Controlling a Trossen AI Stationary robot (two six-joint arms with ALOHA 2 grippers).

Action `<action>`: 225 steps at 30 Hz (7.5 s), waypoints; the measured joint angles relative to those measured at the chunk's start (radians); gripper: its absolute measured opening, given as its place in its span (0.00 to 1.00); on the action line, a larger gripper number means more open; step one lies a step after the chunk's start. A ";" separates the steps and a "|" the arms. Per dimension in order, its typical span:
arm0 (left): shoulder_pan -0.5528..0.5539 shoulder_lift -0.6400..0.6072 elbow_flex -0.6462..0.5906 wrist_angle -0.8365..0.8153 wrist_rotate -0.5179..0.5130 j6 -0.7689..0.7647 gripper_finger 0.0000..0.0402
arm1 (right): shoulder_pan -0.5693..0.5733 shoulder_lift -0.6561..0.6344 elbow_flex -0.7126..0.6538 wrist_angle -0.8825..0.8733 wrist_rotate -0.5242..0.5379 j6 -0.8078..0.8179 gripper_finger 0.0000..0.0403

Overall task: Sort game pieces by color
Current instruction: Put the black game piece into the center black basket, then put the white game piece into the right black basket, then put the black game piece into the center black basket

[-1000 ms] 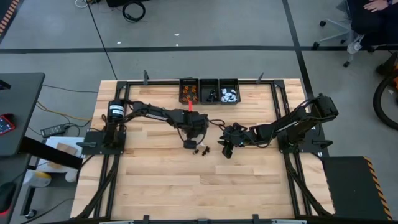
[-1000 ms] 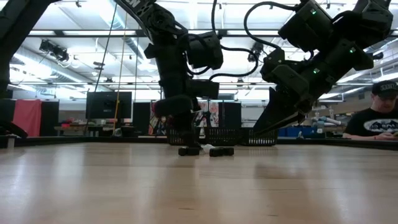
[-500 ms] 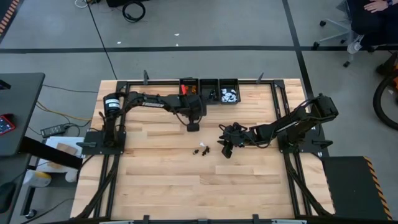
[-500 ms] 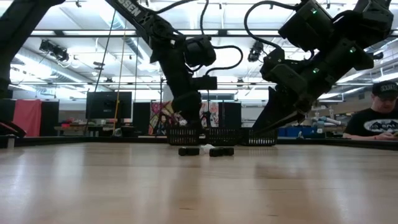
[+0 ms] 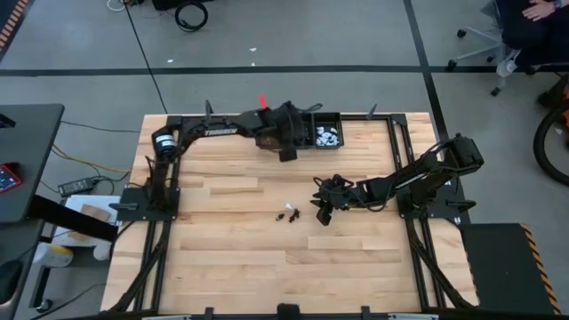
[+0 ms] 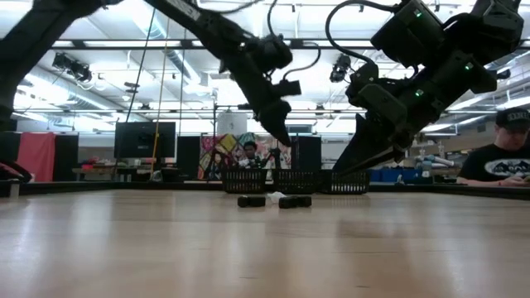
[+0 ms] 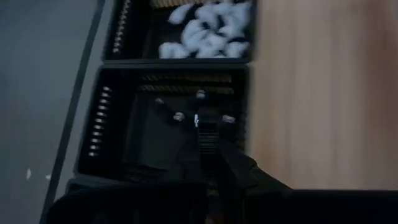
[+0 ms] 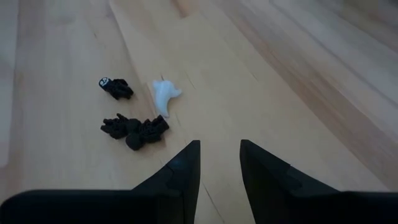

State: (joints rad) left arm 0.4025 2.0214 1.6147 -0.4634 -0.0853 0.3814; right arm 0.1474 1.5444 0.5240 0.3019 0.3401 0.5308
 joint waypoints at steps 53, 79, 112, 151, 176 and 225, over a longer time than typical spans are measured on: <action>-0.427 -0.777 -1.097 0.627 -0.015 -0.349 0.26 | -0.012 -0.002 0.000 0.282 -0.062 -0.398 0.29; -0.513 -0.936 -1.230 0.677 -0.126 -0.331 0.26 | 0.016 0.206 0.179 0.291 -0.102 -0.481 0.54; -0.494 -0.927 -1.230 0.697 -0.127 -0.283 0.26 | 0.022 0.401 0.444 -0.175 0.102 -0.283 0.57; -0.508 -0.926 -1.230 0.669 -0.128 -0.270 0.26 | 0.002 0.377 0.444 -0.161 0.007 -0.357 0.14; -0.507 -0.888 -1.230 0.680 -0.128 -0.452 0.26 | -0.142 0.217 0.487 -0.578 0.168 -0.486 0.15; -0.522 -0.887 -1.230 0.706 -0.174 -0.343 0.41 | -0.365 0.113 0.487 -0.642 0.110 -0.567 0.29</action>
State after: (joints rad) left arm -0.1191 1.1341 0.3847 0.2430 -0.2591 0.0387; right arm -0.2179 1.6573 1.0111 -0.3405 0.4501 -0.0362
